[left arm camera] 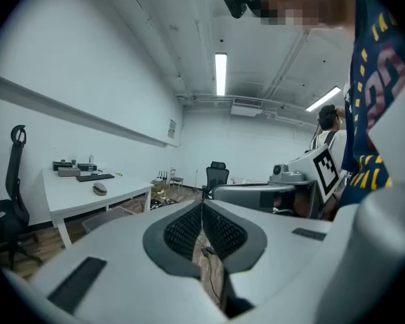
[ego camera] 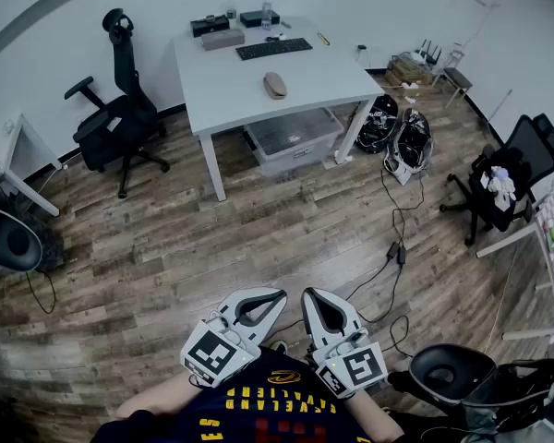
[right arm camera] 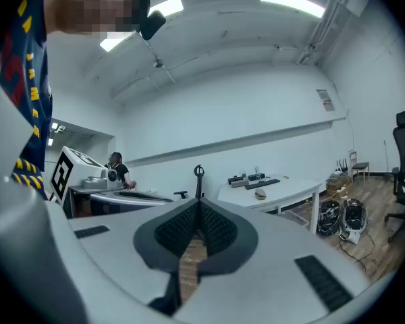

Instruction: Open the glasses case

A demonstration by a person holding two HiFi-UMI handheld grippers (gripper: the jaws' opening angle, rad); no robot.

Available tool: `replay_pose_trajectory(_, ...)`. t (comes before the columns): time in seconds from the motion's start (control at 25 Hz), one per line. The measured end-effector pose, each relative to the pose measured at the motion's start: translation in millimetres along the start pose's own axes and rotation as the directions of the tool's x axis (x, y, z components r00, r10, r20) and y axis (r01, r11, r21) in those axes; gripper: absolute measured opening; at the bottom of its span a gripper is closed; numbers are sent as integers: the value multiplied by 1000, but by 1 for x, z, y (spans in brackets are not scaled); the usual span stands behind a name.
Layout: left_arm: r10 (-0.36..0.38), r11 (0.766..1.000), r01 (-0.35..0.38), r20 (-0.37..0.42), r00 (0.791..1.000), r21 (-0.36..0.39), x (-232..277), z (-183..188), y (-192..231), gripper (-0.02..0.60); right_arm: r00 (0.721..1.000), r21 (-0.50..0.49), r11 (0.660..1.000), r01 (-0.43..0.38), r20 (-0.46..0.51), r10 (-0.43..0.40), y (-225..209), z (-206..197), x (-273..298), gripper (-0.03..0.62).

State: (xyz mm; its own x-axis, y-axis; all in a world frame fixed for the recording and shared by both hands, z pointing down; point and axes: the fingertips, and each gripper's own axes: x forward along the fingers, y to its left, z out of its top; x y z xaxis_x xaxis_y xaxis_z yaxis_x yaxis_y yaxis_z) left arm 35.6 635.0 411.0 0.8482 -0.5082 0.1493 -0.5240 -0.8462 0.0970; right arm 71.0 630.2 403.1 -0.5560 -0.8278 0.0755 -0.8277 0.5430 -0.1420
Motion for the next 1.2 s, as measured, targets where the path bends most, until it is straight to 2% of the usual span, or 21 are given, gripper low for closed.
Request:
replay_pose_trajectory(0.2,18,999,-19,-25,1000,-39,0,-9,20,14,1000,19,1000,-1,-14,1,-3,-7,15,18)
replay_pose_trajectory(0.44,35,994,-42,-68,997,-103,9,-30,65,14,998,65,998,-27,-55,30,-13,-26,61,18)
replay_pose_trajectory(0.56,43,993,-53,-87,995,-109,10,-35,72,14,998,82,996,-25,-60,30,-19,-29,77,20)
replay_pose_trajectory(0.84,38,993,-44,-61,997,-109,24,-20,112,14,999,69,998,11,-50,-7,-37,-14,111,20)
replay_pose_trajectory(1.2,-26,991,27,8,1000,-130,41,-3,189,14,997,37,998,44,-69,-42,-48,2,178,20)
